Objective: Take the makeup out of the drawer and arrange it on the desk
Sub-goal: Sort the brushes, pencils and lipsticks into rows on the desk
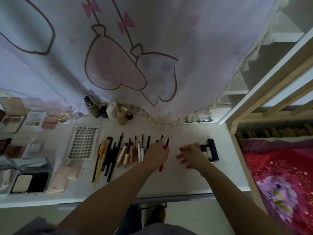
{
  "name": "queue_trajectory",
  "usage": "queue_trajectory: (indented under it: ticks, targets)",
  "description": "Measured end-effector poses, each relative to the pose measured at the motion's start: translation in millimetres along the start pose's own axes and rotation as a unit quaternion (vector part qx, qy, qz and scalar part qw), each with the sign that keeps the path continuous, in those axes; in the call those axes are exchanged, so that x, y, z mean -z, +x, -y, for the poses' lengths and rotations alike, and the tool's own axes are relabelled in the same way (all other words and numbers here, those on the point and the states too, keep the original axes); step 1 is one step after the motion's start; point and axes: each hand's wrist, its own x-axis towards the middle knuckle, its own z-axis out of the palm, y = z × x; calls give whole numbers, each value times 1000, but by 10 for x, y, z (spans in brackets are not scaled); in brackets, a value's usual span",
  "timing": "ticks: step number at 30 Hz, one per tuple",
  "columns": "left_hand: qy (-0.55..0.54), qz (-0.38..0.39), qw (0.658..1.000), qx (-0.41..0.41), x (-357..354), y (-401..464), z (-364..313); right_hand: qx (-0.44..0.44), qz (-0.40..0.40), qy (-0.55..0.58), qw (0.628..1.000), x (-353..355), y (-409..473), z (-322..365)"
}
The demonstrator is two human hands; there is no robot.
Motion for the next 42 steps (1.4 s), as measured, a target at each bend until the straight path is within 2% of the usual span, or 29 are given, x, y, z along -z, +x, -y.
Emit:
queue_trajectory:
  ticks: [3, 5, 8, 12, 14, 17, 20, 21, 24, 28, 31, 36, 42]
  targets:
    - [201, -51, 978, -26, -27, 141, -8, 5, -28, -43, 999, -144, 64, -34]
    - [304, -60, 950, -25, -50, 234, 27, 28, -47, -130, 990, -250, 106, -40]
    - [367, -63, 928, -32, -83, 333, 136, 47, -59, -238, 968, -443, 155, -35]
    - [393, -72, 915, -53, -88, 414, 237, 39, -74, -342, 936, -649, 194, 52]
    - [389, -83, 915, -66, -62, 434, 275, 56, -72, -375, 923, -690, 198, 101]
    - [367, -101, 921, -86, -9, 443, 310, 81, -62, -371, 923, -661, 175, 134]
    - [341, -110, 925, -129, -12, 408, 246, 90, -66, -393, 913, -428, 186, 152]
    - [328, -111, 926, -149, -43, 384, 201, 88, -73, -405, 907, -291, 210, 163]
    - [272, -69, 940, -192, -287, 263, 44, 42, -89, -376, 921, 130, 301, 183]
    - [291, 5, 945, -150, -720, 181, -89, 22, -41, -388, 920, 260, 390, 208]
    - [301, -2, 948, -106, -800, 212, -142, 50, -49, -400, 914, 195, 437, 206]
    - [236, -27, 970, -60, -760, 231, -155, 88, -43, -412, 906, 103, 482, 220]
    - [144, -40, 983, -111, -559, 156, -101, 98, -50, -360, 926, 197, 432, 318]
